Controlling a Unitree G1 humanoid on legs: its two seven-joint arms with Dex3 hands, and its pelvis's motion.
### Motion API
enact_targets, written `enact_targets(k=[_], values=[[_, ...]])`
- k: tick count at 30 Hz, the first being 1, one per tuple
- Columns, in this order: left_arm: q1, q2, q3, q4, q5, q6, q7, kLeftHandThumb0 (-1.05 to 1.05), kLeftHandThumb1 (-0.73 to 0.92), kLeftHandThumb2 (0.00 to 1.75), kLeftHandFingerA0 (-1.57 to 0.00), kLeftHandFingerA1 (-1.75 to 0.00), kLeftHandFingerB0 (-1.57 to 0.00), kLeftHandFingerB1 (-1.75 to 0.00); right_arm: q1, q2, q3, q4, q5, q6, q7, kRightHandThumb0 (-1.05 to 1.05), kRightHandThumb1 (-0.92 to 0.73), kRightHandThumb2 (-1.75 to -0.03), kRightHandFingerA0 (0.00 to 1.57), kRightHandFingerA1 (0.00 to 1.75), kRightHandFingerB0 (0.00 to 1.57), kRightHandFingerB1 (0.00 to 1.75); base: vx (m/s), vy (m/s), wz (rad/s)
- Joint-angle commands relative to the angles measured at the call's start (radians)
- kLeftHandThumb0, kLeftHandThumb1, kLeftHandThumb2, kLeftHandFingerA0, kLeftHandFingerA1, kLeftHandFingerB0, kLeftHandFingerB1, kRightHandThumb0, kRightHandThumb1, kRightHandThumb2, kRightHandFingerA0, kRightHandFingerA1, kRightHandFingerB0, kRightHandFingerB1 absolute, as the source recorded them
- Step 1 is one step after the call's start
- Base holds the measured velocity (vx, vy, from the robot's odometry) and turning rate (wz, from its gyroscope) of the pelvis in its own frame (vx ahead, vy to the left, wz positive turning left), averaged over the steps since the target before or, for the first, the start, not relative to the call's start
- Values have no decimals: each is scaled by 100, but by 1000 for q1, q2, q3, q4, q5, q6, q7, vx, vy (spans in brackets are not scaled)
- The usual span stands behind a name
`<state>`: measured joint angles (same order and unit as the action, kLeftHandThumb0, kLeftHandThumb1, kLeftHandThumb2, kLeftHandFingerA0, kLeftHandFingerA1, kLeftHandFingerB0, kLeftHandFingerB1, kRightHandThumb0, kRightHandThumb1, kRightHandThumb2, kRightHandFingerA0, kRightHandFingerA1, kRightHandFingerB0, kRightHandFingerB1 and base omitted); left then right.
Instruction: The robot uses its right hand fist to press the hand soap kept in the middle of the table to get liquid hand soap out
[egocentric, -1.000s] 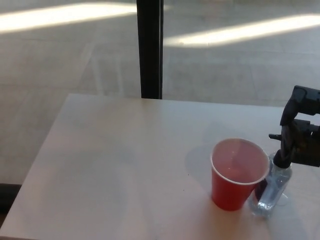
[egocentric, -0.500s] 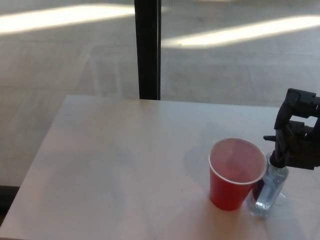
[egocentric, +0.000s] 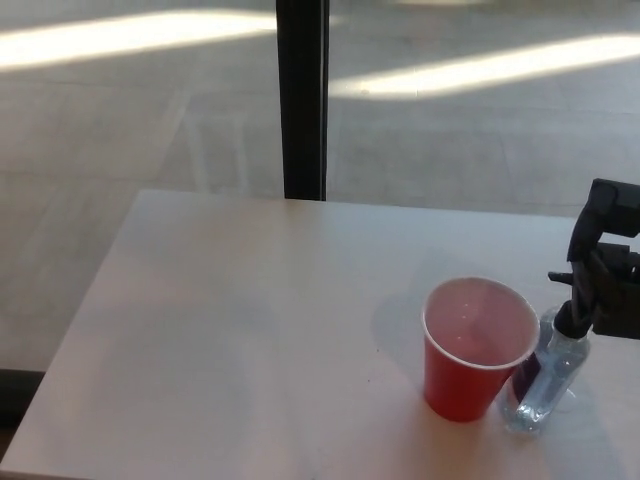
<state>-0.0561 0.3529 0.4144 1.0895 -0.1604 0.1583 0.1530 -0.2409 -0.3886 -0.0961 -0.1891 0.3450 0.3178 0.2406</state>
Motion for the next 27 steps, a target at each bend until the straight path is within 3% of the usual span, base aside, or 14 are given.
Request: enact_targets(k=[1, 10, 19, 25, 27], values=[[-10, 20, 1, -6, -5, 22, 10, -48, 91, 128, -45, -95, -25, -81, 83, -13, 46, 69, -19, 178, 14, -17, -55, -122, 95, 175, 72, 160, 0, 0, 0], [0, 21, 0, -11, -6, 17, -2, -50, 90, 131, -42, -92, -23, -78, 96, 1, 90, 34, -17, 219, -16, -20, -52, -124, 98, 175, 77, 160, 0, 0, 0], [-14, 23, -1, 6, -2, 27, 18, -48, 92, 128, -45, -95, -23, -78, 104, -38, 76, 108, -31, 161, 17, -24, -50, -123, 96, 175, 73, 165, 0, 0, 0], [-12, 24, -11, 0, 5, 25, 13, -49, 90, 130, -46, -94, -28, -82, 103, -42, 85, 122, -23, 188, 18, -25, -49, -124, 95, 175, 72, 165, 0, 0, 0], [-18, 26, -4, 8, -1, 22, 17, -49, 92, 126, -49, -101, -32, -89, 108, -42, 106, 122, -30, 199, 21, -23, -48, -128, 96, 175, 74, 158, 0, 0, 0]])
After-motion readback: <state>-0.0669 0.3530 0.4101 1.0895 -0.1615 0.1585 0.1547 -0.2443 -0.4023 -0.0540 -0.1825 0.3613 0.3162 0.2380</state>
